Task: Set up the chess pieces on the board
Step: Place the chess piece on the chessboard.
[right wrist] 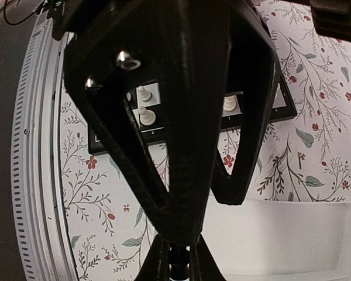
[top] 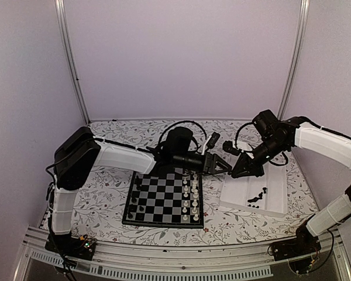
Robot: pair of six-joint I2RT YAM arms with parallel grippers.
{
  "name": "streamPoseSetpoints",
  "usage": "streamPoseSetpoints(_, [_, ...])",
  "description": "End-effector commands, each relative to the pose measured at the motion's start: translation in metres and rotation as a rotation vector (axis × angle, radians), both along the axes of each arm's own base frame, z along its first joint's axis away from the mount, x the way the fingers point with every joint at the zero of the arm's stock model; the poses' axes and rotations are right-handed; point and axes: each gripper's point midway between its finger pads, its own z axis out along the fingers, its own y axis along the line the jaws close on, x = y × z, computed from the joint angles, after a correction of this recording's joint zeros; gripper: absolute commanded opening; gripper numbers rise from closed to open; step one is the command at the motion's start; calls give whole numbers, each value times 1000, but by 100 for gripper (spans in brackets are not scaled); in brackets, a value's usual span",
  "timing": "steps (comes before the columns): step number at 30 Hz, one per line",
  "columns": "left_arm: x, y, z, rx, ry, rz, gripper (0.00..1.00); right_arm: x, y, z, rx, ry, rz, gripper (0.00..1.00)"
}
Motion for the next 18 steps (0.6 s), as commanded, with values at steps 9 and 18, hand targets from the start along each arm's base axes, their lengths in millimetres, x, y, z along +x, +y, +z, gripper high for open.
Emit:
streamPoseSetpoints(9, [-20, -18, 0, -24, 23, -90, 33, 4, 4, 6, 2, -16, 5, 8])
streamPoseSetpoints(18, [-25, -17, 8, -53, 29, -114, 13, 8, 4, 9, 0, -37, -6, 14])
